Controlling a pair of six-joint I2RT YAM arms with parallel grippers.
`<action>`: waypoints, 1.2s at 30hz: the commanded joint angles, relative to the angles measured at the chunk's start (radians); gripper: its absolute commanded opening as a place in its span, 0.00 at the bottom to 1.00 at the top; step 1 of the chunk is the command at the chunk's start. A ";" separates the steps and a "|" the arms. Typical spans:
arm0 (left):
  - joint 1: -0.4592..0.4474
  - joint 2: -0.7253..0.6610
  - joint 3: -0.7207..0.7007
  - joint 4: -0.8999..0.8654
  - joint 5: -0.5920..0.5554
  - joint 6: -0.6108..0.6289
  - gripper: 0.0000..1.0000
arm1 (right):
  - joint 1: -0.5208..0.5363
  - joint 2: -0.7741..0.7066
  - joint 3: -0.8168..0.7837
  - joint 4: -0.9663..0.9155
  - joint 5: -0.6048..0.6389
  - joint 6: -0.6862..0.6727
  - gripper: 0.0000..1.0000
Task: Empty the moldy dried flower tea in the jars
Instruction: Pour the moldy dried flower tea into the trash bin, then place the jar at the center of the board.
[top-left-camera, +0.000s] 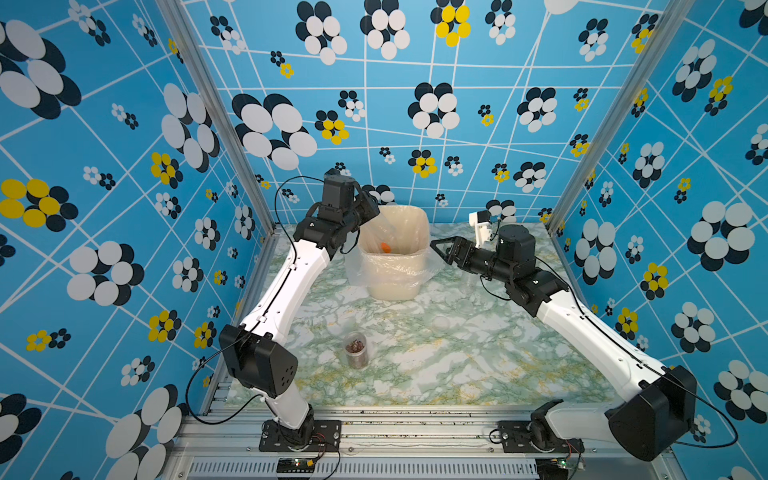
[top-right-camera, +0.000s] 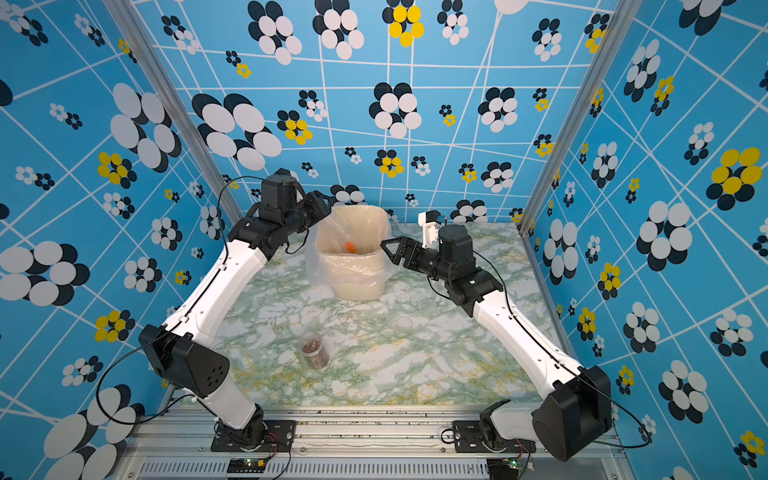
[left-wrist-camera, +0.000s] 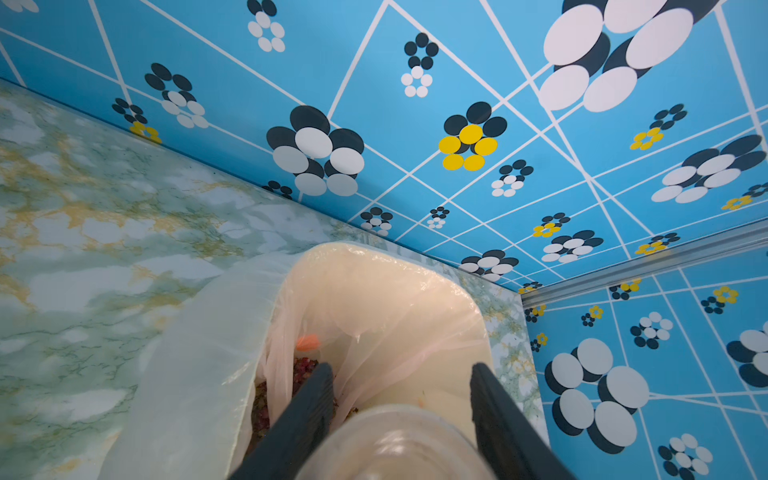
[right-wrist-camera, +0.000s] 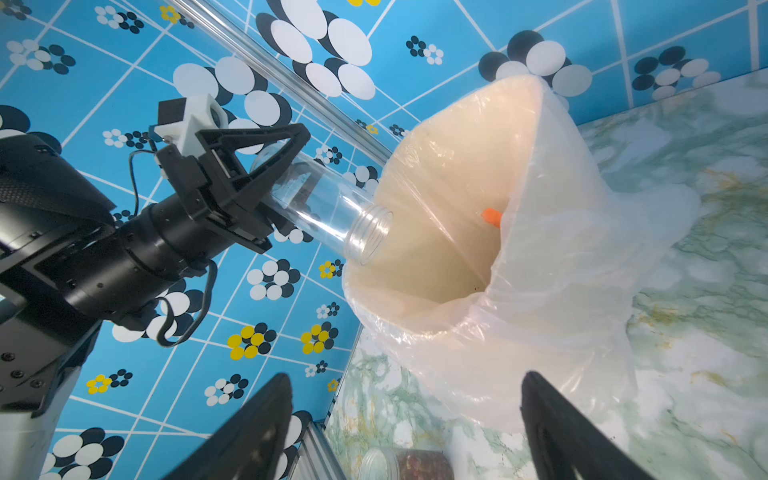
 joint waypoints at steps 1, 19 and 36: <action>0.018 -0.029 0.005 0.059 0.074 -0.121 0.00 | -0.005 0.039 0.051 0.106 -0.046 0.051 0.89; 0.050 -0.078 -0.177 0.299 0.332 -0.508 0.00 | -0.001 0.227 0.034 0.634 -0.142 0.503 0.94; 0.046 -0.055 -0.220 0.390 0.404 -0.590 0.00 | 0.042 0.272 0.108 0.587 -0.124 0.509 0.92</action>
